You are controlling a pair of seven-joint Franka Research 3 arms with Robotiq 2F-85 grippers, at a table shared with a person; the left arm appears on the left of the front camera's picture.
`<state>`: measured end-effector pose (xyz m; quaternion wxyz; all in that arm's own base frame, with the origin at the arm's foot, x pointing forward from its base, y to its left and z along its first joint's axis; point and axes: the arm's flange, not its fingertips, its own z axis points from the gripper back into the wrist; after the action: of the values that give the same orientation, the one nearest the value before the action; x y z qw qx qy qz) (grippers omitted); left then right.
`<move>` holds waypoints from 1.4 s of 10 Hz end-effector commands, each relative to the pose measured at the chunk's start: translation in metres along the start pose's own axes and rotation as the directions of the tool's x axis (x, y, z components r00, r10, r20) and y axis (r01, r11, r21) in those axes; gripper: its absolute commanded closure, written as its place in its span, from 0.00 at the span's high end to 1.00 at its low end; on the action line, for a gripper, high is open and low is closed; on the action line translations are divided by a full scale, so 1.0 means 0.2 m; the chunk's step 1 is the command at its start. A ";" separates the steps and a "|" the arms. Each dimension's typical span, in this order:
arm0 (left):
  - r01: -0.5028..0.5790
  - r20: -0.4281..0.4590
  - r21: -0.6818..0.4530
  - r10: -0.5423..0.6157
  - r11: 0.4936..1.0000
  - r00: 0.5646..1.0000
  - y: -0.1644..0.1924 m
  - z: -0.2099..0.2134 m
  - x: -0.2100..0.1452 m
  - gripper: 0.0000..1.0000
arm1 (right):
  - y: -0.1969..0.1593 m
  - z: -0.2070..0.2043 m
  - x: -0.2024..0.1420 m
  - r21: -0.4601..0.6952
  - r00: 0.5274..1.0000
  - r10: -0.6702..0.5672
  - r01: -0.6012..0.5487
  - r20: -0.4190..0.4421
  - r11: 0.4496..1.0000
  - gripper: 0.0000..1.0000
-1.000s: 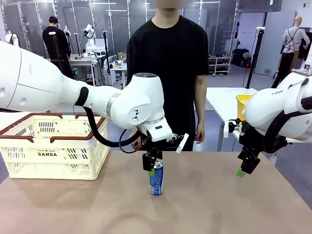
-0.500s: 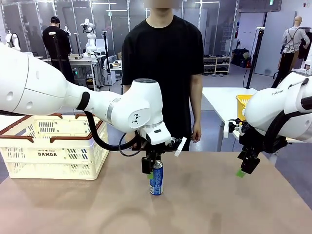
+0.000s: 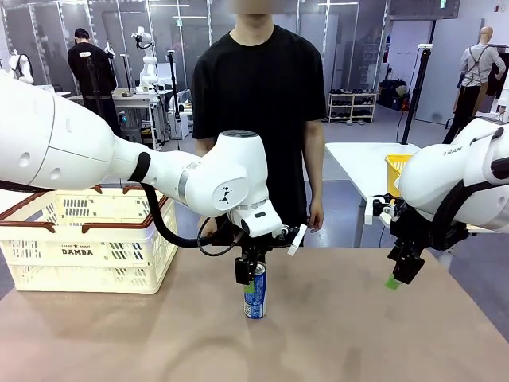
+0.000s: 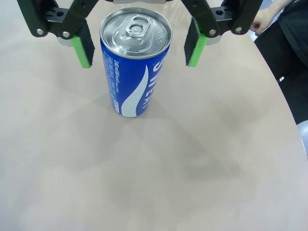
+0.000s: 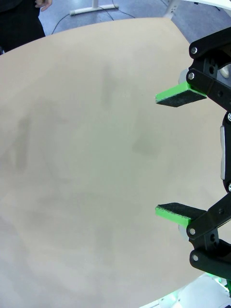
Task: Place the drinks into the Shopping basket.
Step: Pick up one drink and place it into the Shopping basket.
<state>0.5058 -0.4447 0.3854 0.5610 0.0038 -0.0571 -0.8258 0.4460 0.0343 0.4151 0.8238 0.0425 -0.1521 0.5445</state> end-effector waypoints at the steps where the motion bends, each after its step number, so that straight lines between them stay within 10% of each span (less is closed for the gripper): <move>1: -0.015 0.027 0.010 0.014 1.000 1.000 0.00 -0.01 0.01 0.81 | 0.01 0.01 -0.01 0.004 1.000 0.004 -0.004 -0.006 1.000 1.00; 9: 0.003 0.006 -0.029 -0.002 1.000 1.000 -0.02 0.02 0.04 0.05 | 0.01 0.01 -0.01 0.004 1.000 0.004 -0.004 -0.006 1.000 1.00; 14: -0.006 0.015 0.056 0.005 0.998 1.000 -0.22 0.39 -0.04 0.05 | 0.01 0.01 -0.01 0.004 1.000 0.004 -0.004 -0.006 1.000 1.00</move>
<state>0.4808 -0.4385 0.4461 0.5568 0.0209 -0.0809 -0.8264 0.4459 0.0342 0.4150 0.8238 0.0426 -0.1520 0.5444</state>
